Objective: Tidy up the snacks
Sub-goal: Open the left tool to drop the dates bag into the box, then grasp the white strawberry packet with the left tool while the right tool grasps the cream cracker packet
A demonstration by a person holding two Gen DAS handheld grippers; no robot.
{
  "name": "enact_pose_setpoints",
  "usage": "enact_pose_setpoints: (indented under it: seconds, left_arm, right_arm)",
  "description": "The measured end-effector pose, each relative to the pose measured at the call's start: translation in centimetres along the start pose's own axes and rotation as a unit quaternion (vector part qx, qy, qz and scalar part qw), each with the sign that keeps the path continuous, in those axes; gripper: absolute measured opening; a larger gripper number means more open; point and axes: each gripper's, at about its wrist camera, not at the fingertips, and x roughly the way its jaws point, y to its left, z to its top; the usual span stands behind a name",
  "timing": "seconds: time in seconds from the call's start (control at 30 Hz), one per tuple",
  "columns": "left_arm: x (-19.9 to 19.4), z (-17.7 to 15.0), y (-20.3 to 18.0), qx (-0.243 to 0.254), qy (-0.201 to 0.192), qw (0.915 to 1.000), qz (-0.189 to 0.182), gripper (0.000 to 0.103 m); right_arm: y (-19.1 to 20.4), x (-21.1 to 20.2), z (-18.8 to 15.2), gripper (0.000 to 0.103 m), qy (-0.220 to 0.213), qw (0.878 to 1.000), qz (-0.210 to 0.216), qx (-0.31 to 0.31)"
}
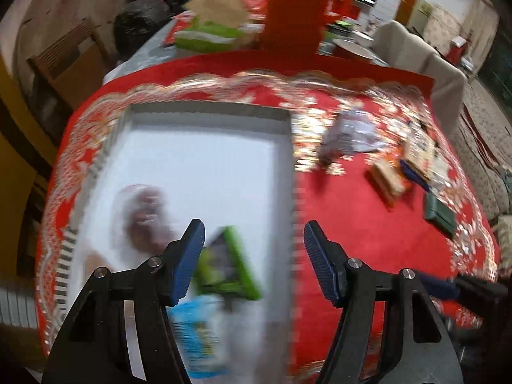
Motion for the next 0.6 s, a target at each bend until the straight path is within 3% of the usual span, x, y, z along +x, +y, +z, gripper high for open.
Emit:
enact_pose_setpoints:
  seconds: [0.17, 0.33, 0.43, 0.6]
  left_arm:
    - [0.6, -0.2, -4.3, 0.020, 0.009, 0.9995, -0.023, 0.065]
    - [1.5, 0.5, -6.1, 0.020, 0.015, 0.9995, -0.020, 0.065]
    - [1.9, 3.1, -6.6, 0.014, 0.002, 0.9998, -0.013, 0.065]
    - [4.3, 7.9, -8.1, 0.048, 0.000, 0.9987, -0.018, 0.065]
  right_arm:
    - [-6.4, -2.8, -0.5, 0.044, -0.015, 0.998, -0.041, 0.044]
    - [-10.3, -4.7, -0.8, 0.044, -0.023, 0.996, -0.033, 0.083]
    - [-11.0, -5.0, -0.2, 0.044, -0.026, 0.996, -0.027, 0.087]
    - [-10.8, -4.5, 0.7, 0.044, -0.020, 0.997, -0.018, 0.077]
